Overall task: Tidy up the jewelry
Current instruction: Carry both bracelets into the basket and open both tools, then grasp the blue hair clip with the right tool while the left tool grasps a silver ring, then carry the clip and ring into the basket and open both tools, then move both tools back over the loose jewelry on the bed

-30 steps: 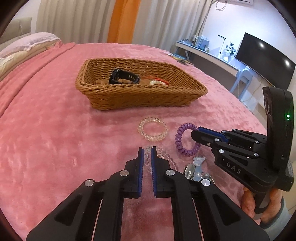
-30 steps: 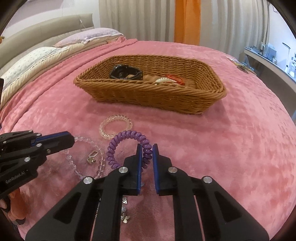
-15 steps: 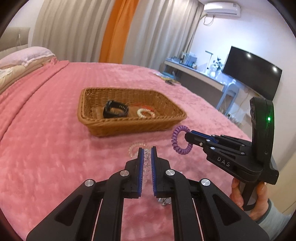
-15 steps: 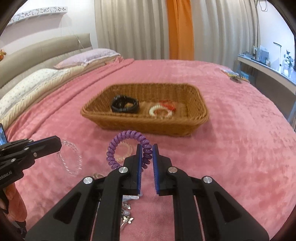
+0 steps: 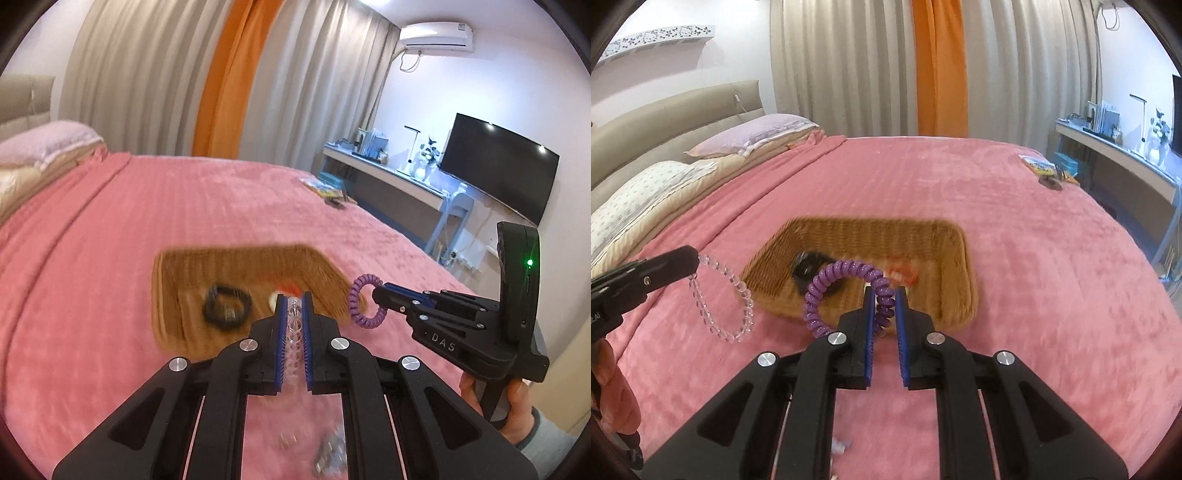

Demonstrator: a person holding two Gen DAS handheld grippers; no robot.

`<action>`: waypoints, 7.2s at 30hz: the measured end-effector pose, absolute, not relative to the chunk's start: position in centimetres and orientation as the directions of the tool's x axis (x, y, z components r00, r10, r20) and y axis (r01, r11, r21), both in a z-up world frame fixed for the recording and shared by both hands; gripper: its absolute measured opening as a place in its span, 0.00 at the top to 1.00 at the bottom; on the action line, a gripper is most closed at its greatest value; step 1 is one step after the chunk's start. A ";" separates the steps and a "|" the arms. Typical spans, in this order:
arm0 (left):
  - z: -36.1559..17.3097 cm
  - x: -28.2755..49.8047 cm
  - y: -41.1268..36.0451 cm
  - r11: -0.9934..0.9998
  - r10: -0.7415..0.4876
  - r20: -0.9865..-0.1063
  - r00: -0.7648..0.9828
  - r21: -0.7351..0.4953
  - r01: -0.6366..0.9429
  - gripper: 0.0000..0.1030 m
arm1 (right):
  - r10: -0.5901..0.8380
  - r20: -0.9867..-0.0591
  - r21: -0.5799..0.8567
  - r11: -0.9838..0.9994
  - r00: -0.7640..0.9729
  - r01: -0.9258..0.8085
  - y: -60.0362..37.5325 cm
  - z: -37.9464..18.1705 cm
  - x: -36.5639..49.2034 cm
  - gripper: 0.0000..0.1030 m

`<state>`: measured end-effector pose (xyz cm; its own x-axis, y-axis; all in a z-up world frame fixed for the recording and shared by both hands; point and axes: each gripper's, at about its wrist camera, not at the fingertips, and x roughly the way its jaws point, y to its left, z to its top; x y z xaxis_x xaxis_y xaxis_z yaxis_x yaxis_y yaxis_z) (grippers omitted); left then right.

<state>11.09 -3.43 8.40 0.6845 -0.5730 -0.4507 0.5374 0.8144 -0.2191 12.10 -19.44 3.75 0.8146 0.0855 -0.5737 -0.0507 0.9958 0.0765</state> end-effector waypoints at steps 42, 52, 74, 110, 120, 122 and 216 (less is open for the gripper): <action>8.0 9.1 -2.0 0.802 -0.592 -0.458 0.663 -0.258 0.538 0.59 | 0.234 -0.709 0.256 0.964 0.665 -0.067 -20.7 1.8 12.4 0.61; 3.4 1.8 1.3 0.807 -0.591 -0.472 0.654 -0.325 0.494 0.57 | 0.369 -0.732 0.384 0.918 0.573 -0.100 -16.1 -2.7 4.7 0.61; -4.2 4.6 1.7 0.817 -0.575 -0.586 0.570 -0.388 0.426 0.57 | 0.357 -0.779 0.454 0.888 0.515 0.071 -14.9 -8.0 6.9 0.64; -6.1 8.5 -3.8 0.835 -0.496 -0.699 0.515 -0.223 0.502 0.88 | 0.259 -0.744 0.269 0.960 0.616 -0.079 -17.5 -8.0 6.5 0.91; -1.8 6.8 -2.6 0.794 -0.591 -0.567 0.573 -0.284 0.537 0.88 | 0.220 -0.705 0.211 0.973 0.674 -0.097 -17.4 -4.2 6.3 0.91; -0.1 6.6 -2.8 0.803 -0.581 -0.549 0.601 -0.263 0.536 0.88 | 0.202 -0.690 0.173 0.978 0.695 -0.112 -17.2 -1.9 6.9 0.91; -5.5 2.9 -4.3 0.812 -0.530 -0.694 0.488 -0.248 0.529 0.57 | 0.115 -0.783 0.145 0.989 0.611 -0.001 -19.8 -7.5 2.1 0.95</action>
